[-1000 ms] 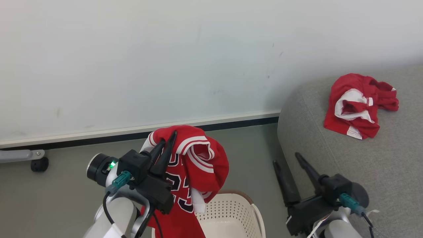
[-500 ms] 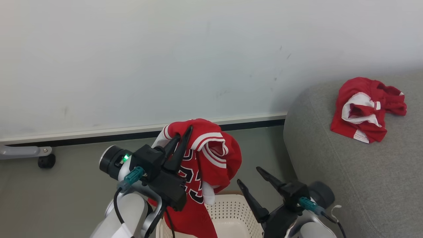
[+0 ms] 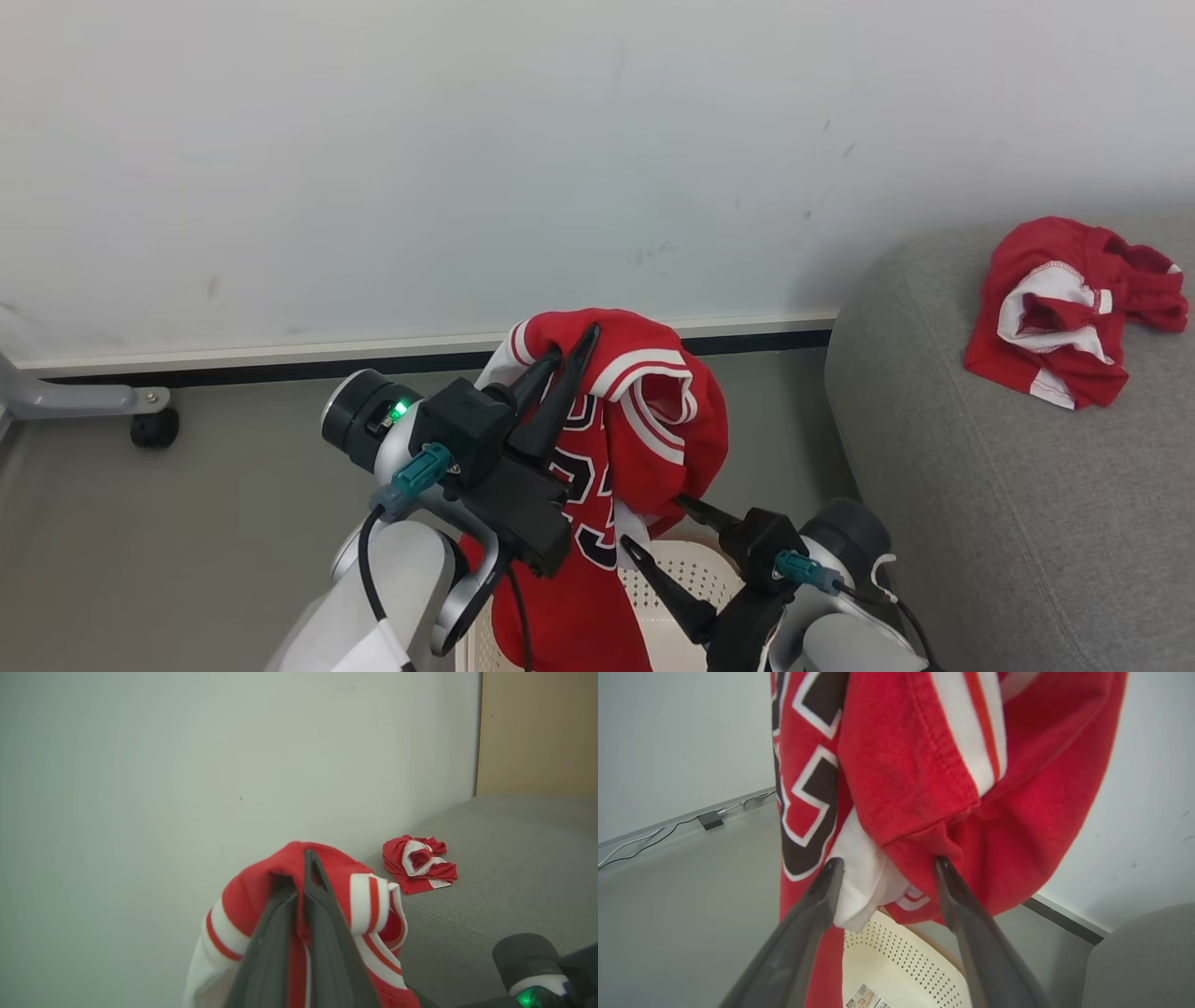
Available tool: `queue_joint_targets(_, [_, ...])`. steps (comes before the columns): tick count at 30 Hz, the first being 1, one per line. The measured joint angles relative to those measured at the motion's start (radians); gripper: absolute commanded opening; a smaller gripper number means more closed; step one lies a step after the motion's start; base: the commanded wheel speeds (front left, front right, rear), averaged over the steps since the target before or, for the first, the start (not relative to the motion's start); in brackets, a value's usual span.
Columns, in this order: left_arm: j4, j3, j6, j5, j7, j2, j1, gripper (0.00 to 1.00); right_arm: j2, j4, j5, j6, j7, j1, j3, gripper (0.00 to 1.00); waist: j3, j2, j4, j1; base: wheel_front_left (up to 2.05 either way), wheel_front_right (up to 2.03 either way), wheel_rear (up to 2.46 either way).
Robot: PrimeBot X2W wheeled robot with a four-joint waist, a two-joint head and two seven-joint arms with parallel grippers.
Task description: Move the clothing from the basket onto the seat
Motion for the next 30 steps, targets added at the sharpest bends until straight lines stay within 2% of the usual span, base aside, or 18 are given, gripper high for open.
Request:
queue_joint_targets(14, [-0.060,-0.027,0.000,0.000,0.036,-0.002,-0.001,0.00,0.003,0.111,0.034,0.001,-0.003,-0.152,0.062,1.00,0.015,0.0000,0.034,0.0000,0.00,0.00,0.00])
queue_joint_targets(23, [-0.079,-0.038,0.000,-0.017,0.055,-0.006,-0.001,0.00,0.003,0.091,0.096,0.001,-0.009,-0.191,0.138,1.00,0.022,0.0000,0.045,0.0000,0.00,0.00,0.00])
queue_joint_targets(25, [-0.080,-0.038,0.000,-0.018,0.057,-0.007,-0.001,0.00,0.003,0.081,0.123,0.001,-0.009,-0.213,0.143,0.40,0.024,0.0000,0.048,0.0000,0.00,0.00,0.00])
queue_joint_targets(26, [-0.080,-0.038,0.000,-0.021,0.059,-0.007,-0.001,0.00,0.003,0.079,0.129,0.001,-0.009,-0.220,0.148,0.15,0.025,-0.0001,0.048,0.0000,0.00,0.00,0.00])
queue_joint_targets(27, [-0.080,-0.037,0.000,-0.023,0.060,-0.007,-0.001,0.00,0.003,0.078,0.136,0.001,-0.009,-0.224,0.154,0.00,0.026,0.0000,0.049,0.0000,0.00,0.00,0.00])
queue_joint_targets(30, [-0.074,-0.026,0.001,-0.028,0.061,-0.001,0.001,0.00,0.003,0.072,0.148,0.001,-0.009,-0.224,0.176,0.00,0.027,0.0000,0.046,0.0000,0.00,0.00,0.00])
